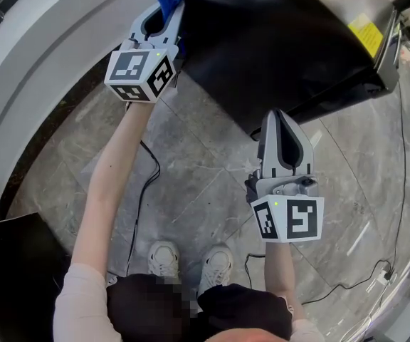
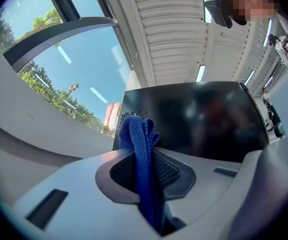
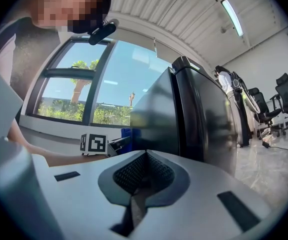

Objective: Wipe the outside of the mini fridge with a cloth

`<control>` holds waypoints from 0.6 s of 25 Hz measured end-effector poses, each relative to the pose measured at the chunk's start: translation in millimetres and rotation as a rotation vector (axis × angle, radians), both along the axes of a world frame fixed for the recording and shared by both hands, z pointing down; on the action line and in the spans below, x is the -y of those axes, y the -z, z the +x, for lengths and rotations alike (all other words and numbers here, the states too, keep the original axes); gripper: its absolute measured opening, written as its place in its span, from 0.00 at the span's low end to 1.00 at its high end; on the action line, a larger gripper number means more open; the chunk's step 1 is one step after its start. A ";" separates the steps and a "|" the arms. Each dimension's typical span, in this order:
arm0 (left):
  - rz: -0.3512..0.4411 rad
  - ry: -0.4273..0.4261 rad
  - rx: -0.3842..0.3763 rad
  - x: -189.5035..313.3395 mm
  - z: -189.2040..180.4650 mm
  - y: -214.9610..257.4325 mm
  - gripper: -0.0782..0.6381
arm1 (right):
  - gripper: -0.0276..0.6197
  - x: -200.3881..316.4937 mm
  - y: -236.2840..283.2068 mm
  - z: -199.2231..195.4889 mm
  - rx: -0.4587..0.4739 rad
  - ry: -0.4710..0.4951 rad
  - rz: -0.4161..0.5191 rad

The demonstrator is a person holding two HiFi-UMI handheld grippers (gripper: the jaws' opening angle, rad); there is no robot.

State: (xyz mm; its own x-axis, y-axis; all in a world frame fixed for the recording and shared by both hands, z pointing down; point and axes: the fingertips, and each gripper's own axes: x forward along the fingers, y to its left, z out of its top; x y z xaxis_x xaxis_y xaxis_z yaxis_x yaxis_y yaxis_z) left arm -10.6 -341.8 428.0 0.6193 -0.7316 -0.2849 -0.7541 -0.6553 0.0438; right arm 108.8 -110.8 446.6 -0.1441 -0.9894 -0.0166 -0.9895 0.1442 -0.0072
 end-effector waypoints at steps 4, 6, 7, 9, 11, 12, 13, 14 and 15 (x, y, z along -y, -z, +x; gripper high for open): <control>-0.006 -0.027 -0.020 -19.0 11.9 2.6 0.19 | 0.06 -2.5 8.0 -3.6 0.005 0.007 0.017; -0.017 -0.047 -0.038 -29.4 18.7 3.3 0.19 | 0.06 -3.8 11.7 -4.3 0.013 0.008 0.023; -0.019 -0.057 -0.044 -34.7 22.4 3.7 0.19 | 0.06 -4.4 13.0 -5.2 0.021 0.012 0.026; -0.014 -0.077 -0.046 -46.8 30.3 5.5 0.19 | 0.06 -5.7 13.9 -8.3 0.047 0.028 0.031; -0.015 -0.101 -0.053 -61.0 38.5 7.4 0.19 | 0.06 -7.8 13.5 -11.0 0.080 0.041 0.031; -0.022 -0.114 -0.061 -68.5 42.5 8.2 0.19 | 0.06 -9.0 13.4 -11.6 0.091 0.043 0.029; -0.031 -0.128 -0.072 -76.0 46.5 9.1 0.19 | 0.06 -10.3 13.9 -11.6 0.096 0.042 0.027; -0.039 -0.144 -0.082 -83.5 50.7 10.4 0.19 | 0.06 -11.4 15.0 -11.5 0.097 0.041 0.027; -0.045 -0.159 -0.089 -91.0 55.1 12.1 0.19 | 0.06 -12.6 16.5 -11.3 0.096 0.039 0.028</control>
